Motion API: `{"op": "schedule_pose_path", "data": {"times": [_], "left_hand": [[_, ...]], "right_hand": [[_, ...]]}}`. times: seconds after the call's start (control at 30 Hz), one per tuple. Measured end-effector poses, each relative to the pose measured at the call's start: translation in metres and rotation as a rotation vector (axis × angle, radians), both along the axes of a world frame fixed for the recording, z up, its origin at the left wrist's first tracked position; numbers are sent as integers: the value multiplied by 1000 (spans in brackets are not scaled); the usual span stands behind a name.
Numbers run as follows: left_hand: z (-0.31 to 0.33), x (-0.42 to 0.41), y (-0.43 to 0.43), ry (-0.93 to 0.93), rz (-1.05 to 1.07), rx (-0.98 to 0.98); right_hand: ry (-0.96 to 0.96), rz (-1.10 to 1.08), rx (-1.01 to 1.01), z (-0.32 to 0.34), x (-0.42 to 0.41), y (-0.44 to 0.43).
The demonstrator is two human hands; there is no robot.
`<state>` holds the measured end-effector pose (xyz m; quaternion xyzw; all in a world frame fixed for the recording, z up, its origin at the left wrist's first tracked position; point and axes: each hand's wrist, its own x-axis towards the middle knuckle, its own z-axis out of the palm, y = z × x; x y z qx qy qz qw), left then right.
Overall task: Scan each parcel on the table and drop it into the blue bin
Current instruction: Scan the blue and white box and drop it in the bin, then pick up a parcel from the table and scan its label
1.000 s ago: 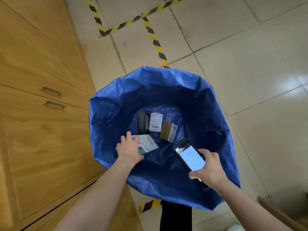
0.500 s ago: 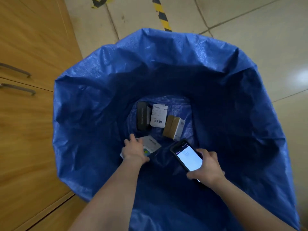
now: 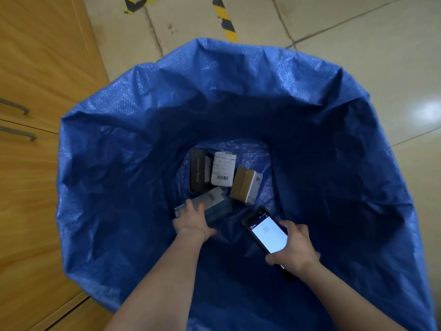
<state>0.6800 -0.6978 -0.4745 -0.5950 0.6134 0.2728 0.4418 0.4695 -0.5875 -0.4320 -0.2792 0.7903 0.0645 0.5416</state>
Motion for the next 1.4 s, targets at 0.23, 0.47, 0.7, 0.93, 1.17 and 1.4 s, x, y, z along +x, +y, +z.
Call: {"op": "schedule_pose_path", "data": {"times": [0.23, 0.47, 0.7, 0.93, 1.17, 1.4], "left_hand": [[46, -8, -9, 68, -54, -62], [127, -21, -10, 188, -91, -140], [235, -47, 10, 407, -109, -320], [347, -123, 57, 609, -275, -412], [428, -239, 143, 832, -479, -418], [482, -365, 268, 1094, -598, -285]], "right_hand": [[13, -40, -48, 42, -5, 1], [24, -120, -153, 121, -12, 11], [43, -201, -294, 237, -39, 51], [125, -403, -456, 347, -96, 131], [317, -566, -545, 430, -179, 255], [489, -730, -579, 480, -257, 415]]}}
